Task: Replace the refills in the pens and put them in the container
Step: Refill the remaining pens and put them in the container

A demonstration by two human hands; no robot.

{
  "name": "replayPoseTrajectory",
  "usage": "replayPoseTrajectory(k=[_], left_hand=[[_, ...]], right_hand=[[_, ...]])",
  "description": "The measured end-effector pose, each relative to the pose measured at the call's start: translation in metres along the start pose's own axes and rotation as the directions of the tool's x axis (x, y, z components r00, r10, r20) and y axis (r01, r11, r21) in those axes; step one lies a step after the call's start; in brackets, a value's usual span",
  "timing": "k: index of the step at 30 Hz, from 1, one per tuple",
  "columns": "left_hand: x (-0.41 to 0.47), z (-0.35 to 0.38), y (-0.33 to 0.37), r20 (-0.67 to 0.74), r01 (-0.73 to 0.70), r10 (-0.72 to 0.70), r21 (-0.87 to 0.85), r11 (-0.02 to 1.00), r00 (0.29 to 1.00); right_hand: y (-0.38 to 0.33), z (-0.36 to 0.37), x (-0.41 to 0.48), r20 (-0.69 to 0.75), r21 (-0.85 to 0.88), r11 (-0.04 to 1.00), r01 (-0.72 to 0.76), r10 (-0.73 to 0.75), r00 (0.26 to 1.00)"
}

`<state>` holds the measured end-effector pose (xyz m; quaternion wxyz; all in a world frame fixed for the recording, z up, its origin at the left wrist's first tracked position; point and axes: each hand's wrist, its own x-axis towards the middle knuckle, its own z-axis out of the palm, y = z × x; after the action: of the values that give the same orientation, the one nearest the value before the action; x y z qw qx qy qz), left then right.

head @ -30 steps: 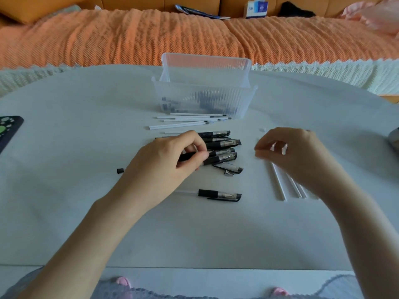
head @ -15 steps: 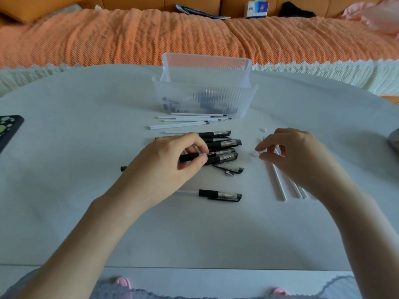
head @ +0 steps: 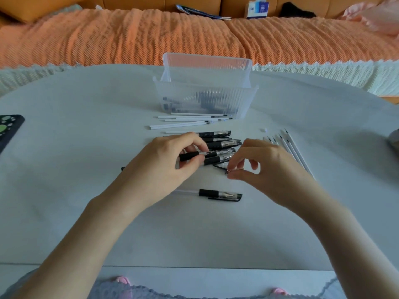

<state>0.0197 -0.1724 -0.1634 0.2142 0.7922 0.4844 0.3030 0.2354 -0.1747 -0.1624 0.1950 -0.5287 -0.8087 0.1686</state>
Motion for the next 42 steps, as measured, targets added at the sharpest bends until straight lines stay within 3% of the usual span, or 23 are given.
replayPoseTrajectory(k=[17,23,31,38,42], left_hand=[[0.000,0.000,-0.001,0.009,0.013,-0.013,0.009,1.000,1.000],[0.000,0.000,-0.003,0.000,-0.001,0.001,0.021,1.000,1.000],[0.000,-0.001,-0.002,0.003,-0.002,0.002,0.017,1.000,1.000],[-0.001,-0.001,-0.002,0.014,0.030,-0.030,-0.015,0.999,0.999],[0.000,-0.001,0.000,0.013,0.068,-0.067,-0.058,0.996,0.998]], right_hand=[[-0.005,0.011,0.001,0.002,-0.136,0.985,0.110,-0.110,0.994],[-0.006,0.012,0.001,0.032,-0.058,0.992,0.115,-0.113,0.993],[-0.008,0.011,0.001,0.054,-0.088,0.991,0.098,-0.093,0.994],[-0.007,0.012,0.002,0.056,-0.022,0.996,0.087,-0.086,0.995],[-0.006,0.005,0.000,-0.075,0.165,0.985,0.049,-0.037,0.996]])
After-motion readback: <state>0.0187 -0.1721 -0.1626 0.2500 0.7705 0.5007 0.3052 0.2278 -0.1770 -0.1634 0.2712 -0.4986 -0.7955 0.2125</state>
